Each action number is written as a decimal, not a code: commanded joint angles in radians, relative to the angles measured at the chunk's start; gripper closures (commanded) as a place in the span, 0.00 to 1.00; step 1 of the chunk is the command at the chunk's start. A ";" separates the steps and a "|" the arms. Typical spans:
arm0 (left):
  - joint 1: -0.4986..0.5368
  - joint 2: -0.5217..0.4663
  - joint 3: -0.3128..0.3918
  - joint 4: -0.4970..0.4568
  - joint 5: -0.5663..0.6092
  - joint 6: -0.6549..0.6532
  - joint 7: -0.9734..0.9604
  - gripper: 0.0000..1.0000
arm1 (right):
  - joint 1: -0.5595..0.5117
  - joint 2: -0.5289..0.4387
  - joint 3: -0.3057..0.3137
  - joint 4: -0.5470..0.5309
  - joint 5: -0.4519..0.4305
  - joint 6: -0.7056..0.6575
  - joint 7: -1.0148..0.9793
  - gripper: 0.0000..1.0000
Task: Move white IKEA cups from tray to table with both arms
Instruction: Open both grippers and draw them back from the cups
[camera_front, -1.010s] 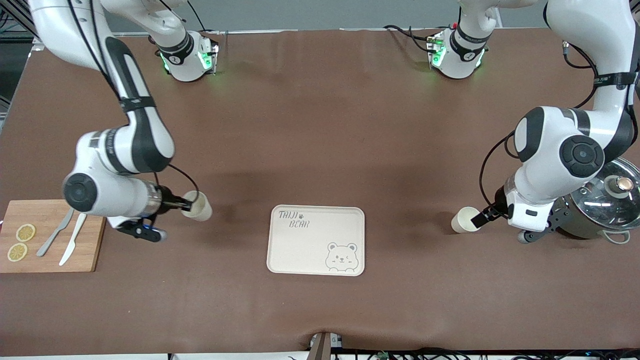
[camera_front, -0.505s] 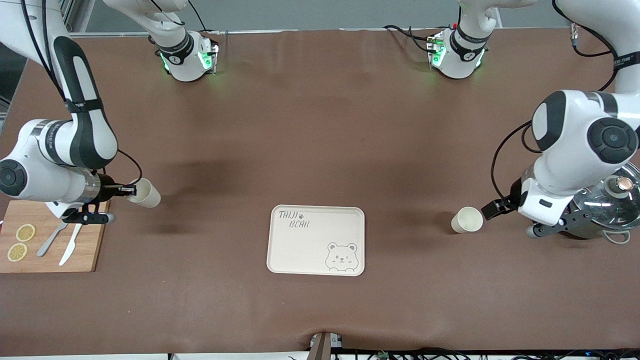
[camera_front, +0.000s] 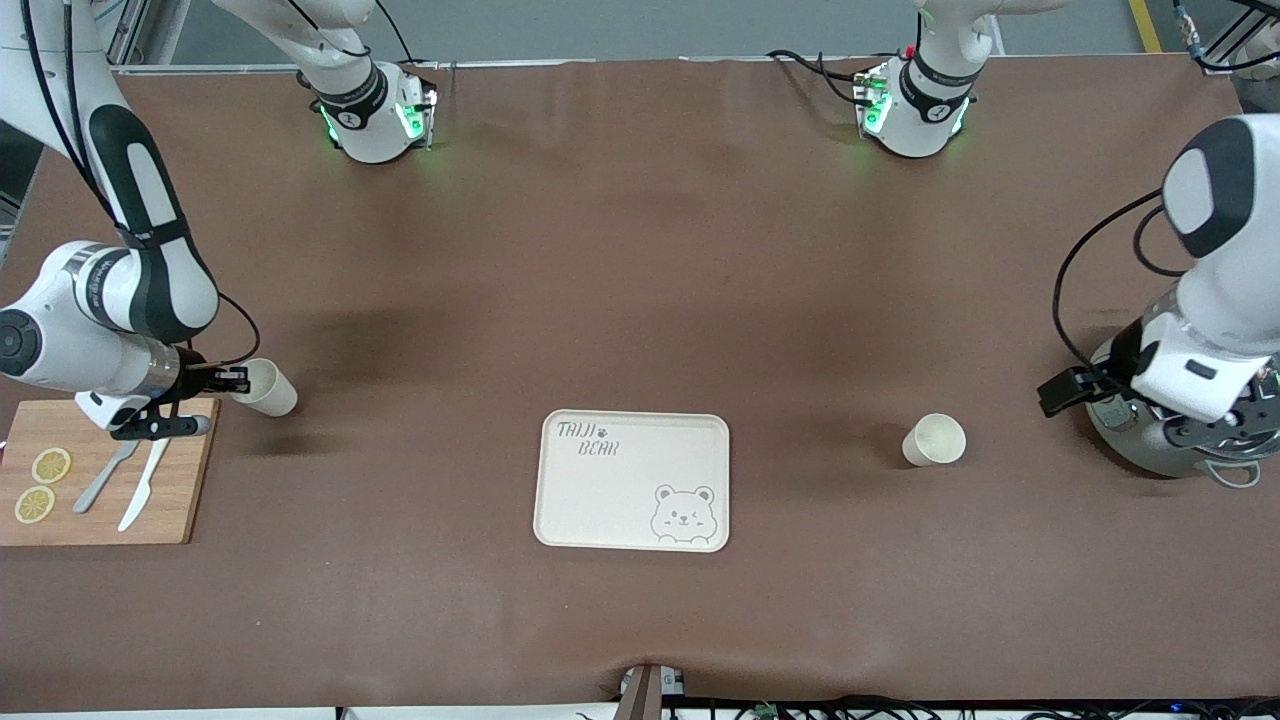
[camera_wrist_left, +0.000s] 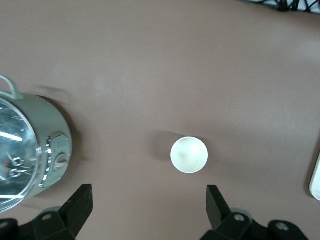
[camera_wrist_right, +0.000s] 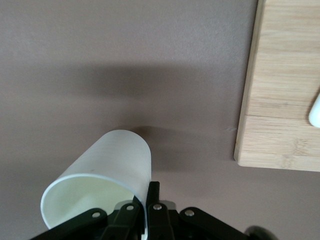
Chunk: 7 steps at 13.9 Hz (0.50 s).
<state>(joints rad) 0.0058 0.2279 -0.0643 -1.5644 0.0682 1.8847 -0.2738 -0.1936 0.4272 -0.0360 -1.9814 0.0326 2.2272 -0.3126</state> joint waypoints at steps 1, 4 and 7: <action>0.003 0.002 -0.005 0.079 0.021 -0.064 0.010 0.00 | -0.035 0.034 0.024 0.010 -0.008 0.008 -0.022 1.00; -0.003 0.001 -0.015 0.081 0.022 -0.068 0.011 0.00 | -0.033 0.042 0.024 0.015 -0.008 0.002 -0.020 0.98; -0.004 -0.001 -0.044 0.081 0.021 -0.084 0.033 0.00 | -0.033 0.059 0.024 0.052 -0.008 -0.009 -0.019 0.00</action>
<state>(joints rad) -0.0005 0.2250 -0.0841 -1.4988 0.0683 1.8307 -0.2683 -0.2005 0.4576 -0.0346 -1.9676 0.0329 2.2251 -0.3227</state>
